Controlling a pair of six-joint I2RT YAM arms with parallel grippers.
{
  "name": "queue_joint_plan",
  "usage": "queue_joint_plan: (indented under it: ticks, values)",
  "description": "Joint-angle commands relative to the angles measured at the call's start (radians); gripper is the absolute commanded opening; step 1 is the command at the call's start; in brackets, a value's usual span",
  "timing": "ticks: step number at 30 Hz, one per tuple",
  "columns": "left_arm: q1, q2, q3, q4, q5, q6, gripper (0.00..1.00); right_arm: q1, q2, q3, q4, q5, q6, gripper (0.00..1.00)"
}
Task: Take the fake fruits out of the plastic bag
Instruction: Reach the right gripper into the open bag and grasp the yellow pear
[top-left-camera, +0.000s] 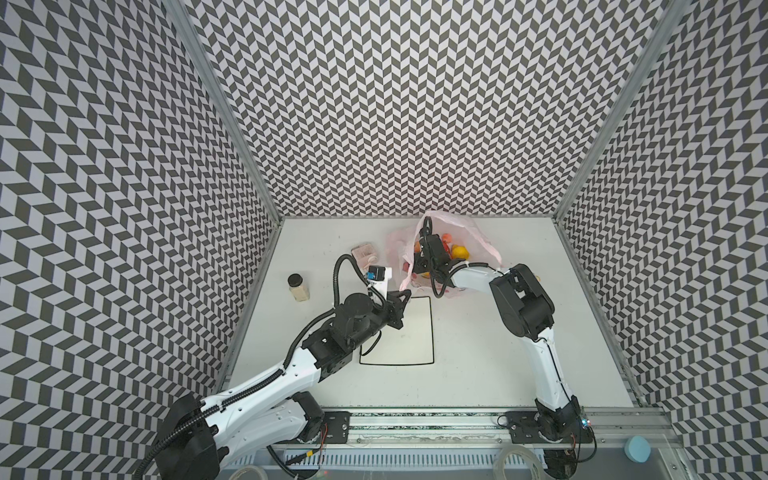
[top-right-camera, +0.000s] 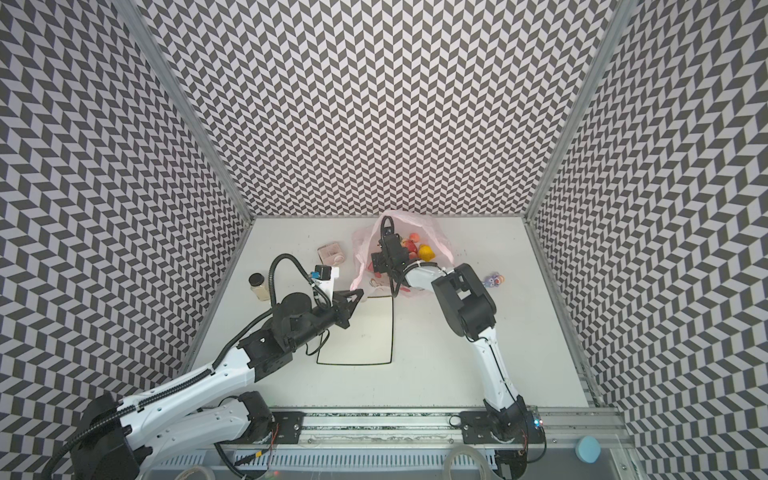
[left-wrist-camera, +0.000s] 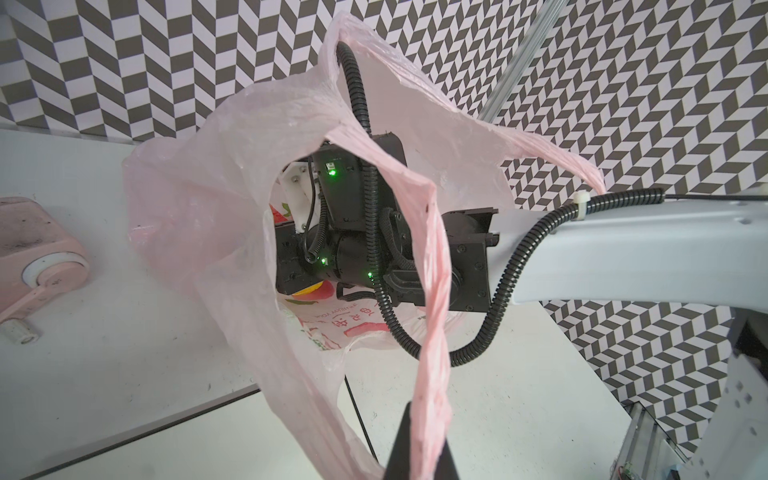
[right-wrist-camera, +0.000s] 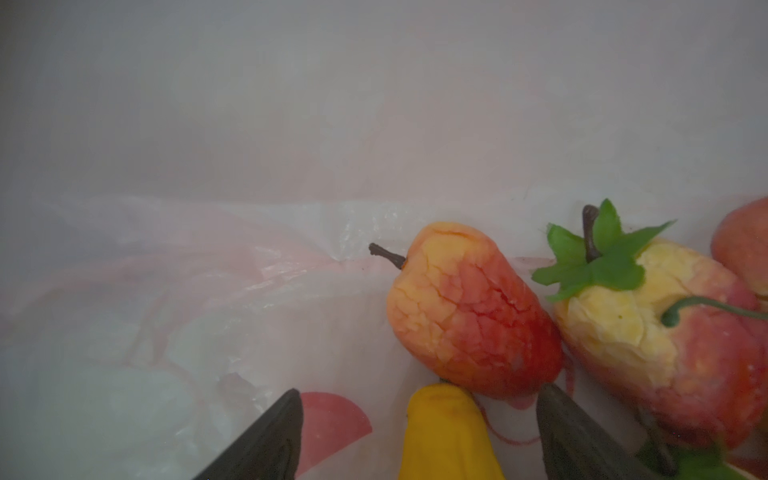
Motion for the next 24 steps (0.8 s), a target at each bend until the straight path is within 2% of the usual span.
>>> queue_joint_plan:
  ticks: [1,7,10,14,16,20,24]
  values:
    - [-0.008,-0.021,-0.016,0.001,-0.031,-0.009,0.00,-0.003,0.004,0.019,-0.075,0.012,0.018,0.82]
    - [-0.008,-0.019,-0.023,0.020,-0.040,-0.022,0.00,-0.004,0.009,0.006,-0.085,0.009,-0.002,0.76]
    - [-0.007,-0.017,-0.019,0.018,-0.040,-0.022,0.00,-0.004,0.029,0.031,-0.093,0.012,-0.017,0.66]
    - [-0.007,-0.015,-0.019,0.019,-0.051,-0.026,0.00,-0.004,0.026,0.063,-0.119,0.004,-0.034,0.46]
    - [-0.007,-0.014,-0.020,0.025,-0.059,-0.032,0.00,-0.005,0.002,0.059,-0.120,0.004,-0.047,0.38]
    - [-0.008,0.002,-0.025,0.051,-0.085,-0.054,0.00,-0.005,-0.081,0.023,-0.104,-0.010,-0.065,0.29]
    - [-0.008,0.029,-0.021,0.075,-0.114,-0.076,0.00,-0.003,-0.203,-0.076,-0.065,-0.073,-0.079,0.27]
